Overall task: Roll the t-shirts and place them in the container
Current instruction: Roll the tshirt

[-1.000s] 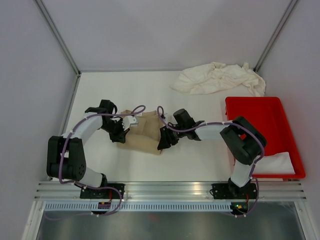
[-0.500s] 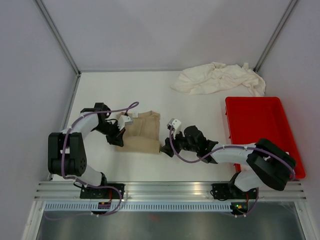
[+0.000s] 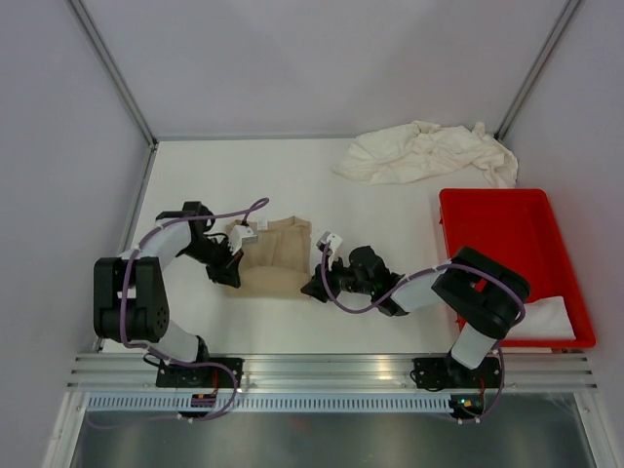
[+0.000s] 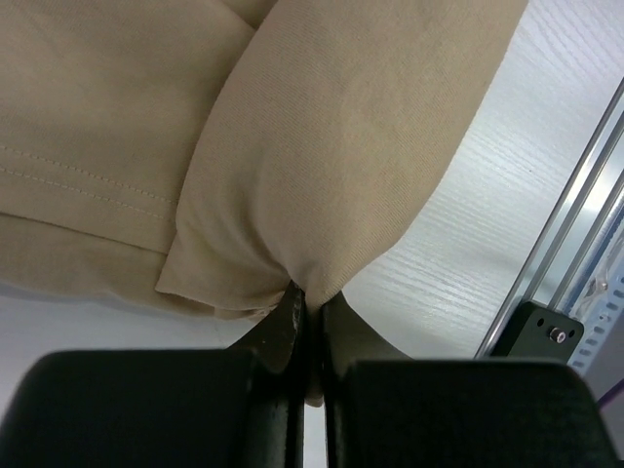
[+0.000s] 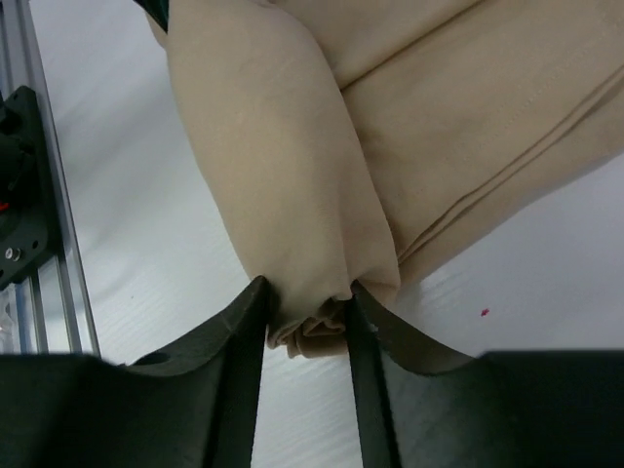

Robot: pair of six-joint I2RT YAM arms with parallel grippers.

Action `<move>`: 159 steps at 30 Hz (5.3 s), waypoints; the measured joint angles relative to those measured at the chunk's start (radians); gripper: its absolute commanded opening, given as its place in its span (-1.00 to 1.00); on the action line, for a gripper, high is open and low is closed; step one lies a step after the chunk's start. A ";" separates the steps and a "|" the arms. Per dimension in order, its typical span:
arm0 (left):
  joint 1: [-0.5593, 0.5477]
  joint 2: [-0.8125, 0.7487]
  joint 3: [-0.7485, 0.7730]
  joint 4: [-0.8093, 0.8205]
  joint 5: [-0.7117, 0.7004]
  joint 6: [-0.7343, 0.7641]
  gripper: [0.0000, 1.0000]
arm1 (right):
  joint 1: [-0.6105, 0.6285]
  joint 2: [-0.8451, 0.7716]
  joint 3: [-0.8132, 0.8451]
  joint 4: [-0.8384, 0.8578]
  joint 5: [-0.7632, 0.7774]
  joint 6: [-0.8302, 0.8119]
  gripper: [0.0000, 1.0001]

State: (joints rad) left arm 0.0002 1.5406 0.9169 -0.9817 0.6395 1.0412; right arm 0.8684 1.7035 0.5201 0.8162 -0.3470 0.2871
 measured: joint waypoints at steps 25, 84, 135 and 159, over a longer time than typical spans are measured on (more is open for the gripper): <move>0.034 -0.047 -0.111 -0.185 -0.043 -0.082 -0.95 | 0.022 -0.103 0.133 -0.520 -0.217 0.261 -0.97; -0.016 -0.257 0.156 -0.060 -0.120 -0.361 0.30 | 0.079 0.124 0.253 -0.299 0.146 0.368 -0.82; -0.276 -0.339 -0.290 0.164 -0.248 -0.160 0.65 | 0.429 -0.241 -0.013 -0.282 0.473 -0.650 0.96; -0.214 -0.320 -0.233 0.100 -0.227 -0.146 0.68 | 0.435 0.075 0.233 -0.378 0.642 -0.692 -0.89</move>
State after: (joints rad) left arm -0.2138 1.2205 0.6834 -0.8822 0.4129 0.8951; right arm 1.3033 1.7786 0.7536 0.4377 0.2955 -0.4046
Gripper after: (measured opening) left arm 0.832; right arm 0.153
